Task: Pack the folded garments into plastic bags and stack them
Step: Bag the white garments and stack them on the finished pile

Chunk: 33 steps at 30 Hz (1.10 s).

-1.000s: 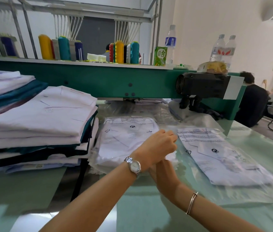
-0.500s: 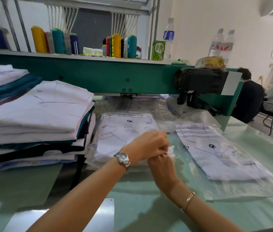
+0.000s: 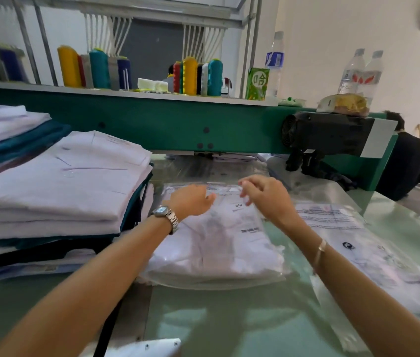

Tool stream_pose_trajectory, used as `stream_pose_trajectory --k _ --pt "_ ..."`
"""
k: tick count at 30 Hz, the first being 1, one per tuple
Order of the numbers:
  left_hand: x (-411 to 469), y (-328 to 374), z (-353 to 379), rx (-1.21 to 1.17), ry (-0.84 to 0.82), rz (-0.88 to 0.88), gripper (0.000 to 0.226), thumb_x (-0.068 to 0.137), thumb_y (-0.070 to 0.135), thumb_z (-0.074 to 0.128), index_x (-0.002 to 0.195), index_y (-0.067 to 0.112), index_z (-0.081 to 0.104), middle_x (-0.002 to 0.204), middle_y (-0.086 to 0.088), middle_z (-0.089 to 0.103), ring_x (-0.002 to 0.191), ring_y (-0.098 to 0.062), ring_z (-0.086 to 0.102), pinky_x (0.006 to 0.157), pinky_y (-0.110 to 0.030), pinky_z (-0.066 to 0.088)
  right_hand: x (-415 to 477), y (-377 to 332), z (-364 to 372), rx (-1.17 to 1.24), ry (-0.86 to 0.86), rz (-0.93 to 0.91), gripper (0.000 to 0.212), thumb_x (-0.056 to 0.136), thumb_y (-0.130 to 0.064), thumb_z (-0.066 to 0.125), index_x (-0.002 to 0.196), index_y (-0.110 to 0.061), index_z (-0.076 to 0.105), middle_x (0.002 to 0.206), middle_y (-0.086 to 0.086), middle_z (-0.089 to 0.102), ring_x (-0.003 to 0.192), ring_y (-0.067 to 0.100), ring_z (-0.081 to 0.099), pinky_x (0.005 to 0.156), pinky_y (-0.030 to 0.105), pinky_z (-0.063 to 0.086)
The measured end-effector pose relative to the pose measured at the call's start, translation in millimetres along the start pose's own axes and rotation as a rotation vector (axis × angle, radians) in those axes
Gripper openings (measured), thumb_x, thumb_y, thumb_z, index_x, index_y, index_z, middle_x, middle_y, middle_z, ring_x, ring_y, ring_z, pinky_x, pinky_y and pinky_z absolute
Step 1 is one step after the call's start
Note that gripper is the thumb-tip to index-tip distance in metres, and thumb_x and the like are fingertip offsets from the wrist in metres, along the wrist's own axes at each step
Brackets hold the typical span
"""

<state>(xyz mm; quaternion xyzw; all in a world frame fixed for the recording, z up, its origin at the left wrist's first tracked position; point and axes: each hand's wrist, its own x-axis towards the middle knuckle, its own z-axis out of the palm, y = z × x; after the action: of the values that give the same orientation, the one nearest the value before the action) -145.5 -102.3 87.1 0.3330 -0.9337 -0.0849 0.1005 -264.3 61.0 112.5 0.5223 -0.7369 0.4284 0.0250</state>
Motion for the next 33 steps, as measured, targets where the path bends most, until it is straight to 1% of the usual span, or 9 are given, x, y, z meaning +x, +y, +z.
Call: stream_pose_trajectory --k 3,6,9,12,15,17,22,26,33 --pt "33.8 0.0 8.0 0.037 -0.081 -0.072 0.054 0.104 0.046 0.024 0.126 0.01 0.059 0.132 -0.014 0.058 0.126 -0.03 0.052 0.1 -0.039 0.044 59.0 17.2 36.8 -0.031 -0.068 0.101 0.034 0.096 -0.027 0.044 0.096 -0.003 0.068 0.093 0.012 0.071 0.091 0.029 0.065 0.083 0.041 0.052" --pt "61.3 8.1 31.5 0.135 -0.189 -0.169 0.059 0.105 0.044 0.02 0.152 0.009 0.028 0.161 -0.014 0.02 0.148 -0.031 0.019 0.119 -0.046 0.015 87.8 35.5 84.0 -0.111 -0.045 0.216 0.03 0.095 -0.024 0.043 0.097 -0.009 0.069 0.104 0.019 0.068 0.101 0.038 0.06 0.086 0.039 0.047" --pt "83.9 8.6 53.0 0.141 -0.124 -0.183 0.061 0.104 0.032 0.027 0.156 0.007 0.005 0.163 -0.013 -0.002 0.151 -0.03 -0.002 0.121 -0.046 -0.004 103.9 50.8 120.5 -0.284 -0.017 0.198 0.039 0.092 -0.019 0.045 0.127 -0.012 0.059 0.117 0.019 0.066 0.111 0.035 0.059 0.091 0.037 0.044" --pt "93.5 -7.3 72.2 0.102 0.038 -0.133 0.061 0.104 0.027 0.03 0.156 0.01 0.003 0.164 -0.008 -0.004 0.151 -0.026 -0.003 0.121 -0.048 -0.006 115.0 69.2 140.0 -0.417 -0.056 0.101 0.052 0.096 -0.025 0.046 0.147 -0.018 0.037 0.126 0.015 0.062 0.122 0.031 0.053 0.1 0.038 0.039" --pt "90.7 -30.3 89.0 0.059 0.12 -0.133 0.06 0.104 0.031 0.026 0.156 0.013 0.002 0.164 -0.005 -0.002 0.151 -0.023 -0.004 0.12 -0.05 -0.007 114.4 92.2 151.7 -0.535 -0.13 0.058 0.061 0.101 -0.045 0.036 0.154 -0.029 0.011 0.159 0.012 0.02 0.147 0.034 0.015 0.117 0.052 0.017" --pt "86.4 -41.7 97.9 0.008 0.158 -0.16 0.059 0.104 0.041 0.017 0.157 0.017 0.004 0.165 -0.002 -0.001 0.151 -0.021 -0.005 0.119 -0.053 -0.01 106.5 105.2 161.4 -0.536 -0.139 0.071 0.063 0.098 -0.059 0.025 0.153 -0.039 0.001 0.162 0.007 -0.002 0.147 0.038 -0.004 0.116 0.059 0.002" --pt "78.6 -58.3 103.8 -0.017 0.145 -0.224 0.066 0.097 0.064 0.011 0.155 0.035 -0.002 0.163 0.005 -0.011 0.15 -0.022 -0.013 0.114 -0.059 -0.016 99.5 120.9 171.5 -0.544 -0.084 0.09 0.066 0.084 -0.081 0.009 0.142 -0.059 -0.01 0.159 -0.008 -0.023 0.144 0.038 -0.019 0.106 0.066 -0.016" --pt "73.7 -65.1 102.7 0.003 0.154 -0.284 0.066 0.094 0.07 0.013 0.153 0.044 -0.001 0.163 0.007 -0.012 0.149 -0.03 -0.014 0.114 -0.061 -0.012 96.1 124.9 175.5 -0.562 -0.095 0.118 0.07 0.076 -0.09 0.005 0.14 -0.063 -0.008 0.157 -0.011 -0.027 0.144 0.036 -0.023 0.104 0.066 -0.019" --pt "76.6 -70.5 104.0 -0.067 0.178 -0.347 0.074 0.086 0.079 0.025 0.152 0.047 0.016 0.165 -0.002 -0.001 0.148 -0.04 -0.009 0.117 -0.058 -0.007 100.6 128.0 177.8 -0.567 -0.18 0.22 0.085 0.065 -0.094 -0.004 0.142 -0.06 0.01 0.162 -0.009 0.0 0.147 0.036 -0.007 0.108 0.067 -0.007"
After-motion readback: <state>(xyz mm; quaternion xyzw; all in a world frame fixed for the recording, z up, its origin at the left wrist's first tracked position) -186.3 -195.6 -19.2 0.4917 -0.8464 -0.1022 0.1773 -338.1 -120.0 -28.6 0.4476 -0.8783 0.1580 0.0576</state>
